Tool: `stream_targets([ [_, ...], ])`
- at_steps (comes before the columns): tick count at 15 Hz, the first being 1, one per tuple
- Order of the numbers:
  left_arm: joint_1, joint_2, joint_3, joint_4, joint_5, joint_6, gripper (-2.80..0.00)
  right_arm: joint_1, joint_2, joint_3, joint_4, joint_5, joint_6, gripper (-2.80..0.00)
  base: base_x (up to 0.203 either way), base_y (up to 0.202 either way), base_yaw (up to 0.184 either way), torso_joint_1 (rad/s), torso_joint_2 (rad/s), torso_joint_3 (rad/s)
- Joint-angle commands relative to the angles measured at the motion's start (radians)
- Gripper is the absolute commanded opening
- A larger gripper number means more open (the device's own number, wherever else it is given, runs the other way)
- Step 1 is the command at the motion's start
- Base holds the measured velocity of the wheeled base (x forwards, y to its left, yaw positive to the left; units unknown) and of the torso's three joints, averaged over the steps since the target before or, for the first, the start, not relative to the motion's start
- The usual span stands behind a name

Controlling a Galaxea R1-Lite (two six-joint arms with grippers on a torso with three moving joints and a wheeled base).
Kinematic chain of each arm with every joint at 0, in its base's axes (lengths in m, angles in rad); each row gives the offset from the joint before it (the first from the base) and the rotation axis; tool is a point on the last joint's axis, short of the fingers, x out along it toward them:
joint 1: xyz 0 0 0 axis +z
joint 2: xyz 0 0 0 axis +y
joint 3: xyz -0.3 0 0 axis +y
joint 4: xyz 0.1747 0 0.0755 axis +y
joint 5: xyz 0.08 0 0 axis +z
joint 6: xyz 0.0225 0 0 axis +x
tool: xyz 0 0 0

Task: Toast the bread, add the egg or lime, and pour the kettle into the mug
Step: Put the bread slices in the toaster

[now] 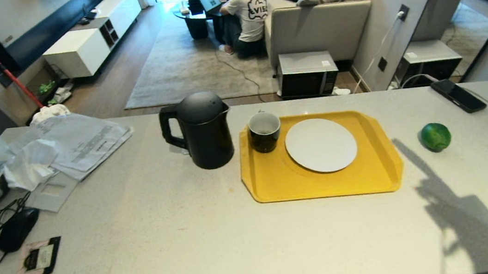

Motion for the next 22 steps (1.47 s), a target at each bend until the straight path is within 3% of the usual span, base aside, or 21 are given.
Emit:
stream_targets([
  [1, 0.000, 0.002, 0.000, 0.000, 0.000, 0.000, -2.80, 0.000, -0.010, 0.004, 0.005, 0.000, -0.001, -2.80, 0.002, 0.007, -0.165, 0.012, 0.00, -0.007],
  [16, 0.000, 0.002, 0.000, 0.000, 0.000, 0.000, -2.80, -0.001, -0.056, 0.042, 0.004, 0.000, -0.003, -2.80, 0.001, 0.008, -0.172, 0.002, 0.00, 0.001],
  [22, 0.000, 0.002, 0.000, 0.000, 0.000, 0.000, -2.80, -0.001, -0.056, 0.043, 0.004, 0.003, -0.041, -2.80, 0.000, 0.001, -0.036, 0.000, 0.00, 0.000],
])
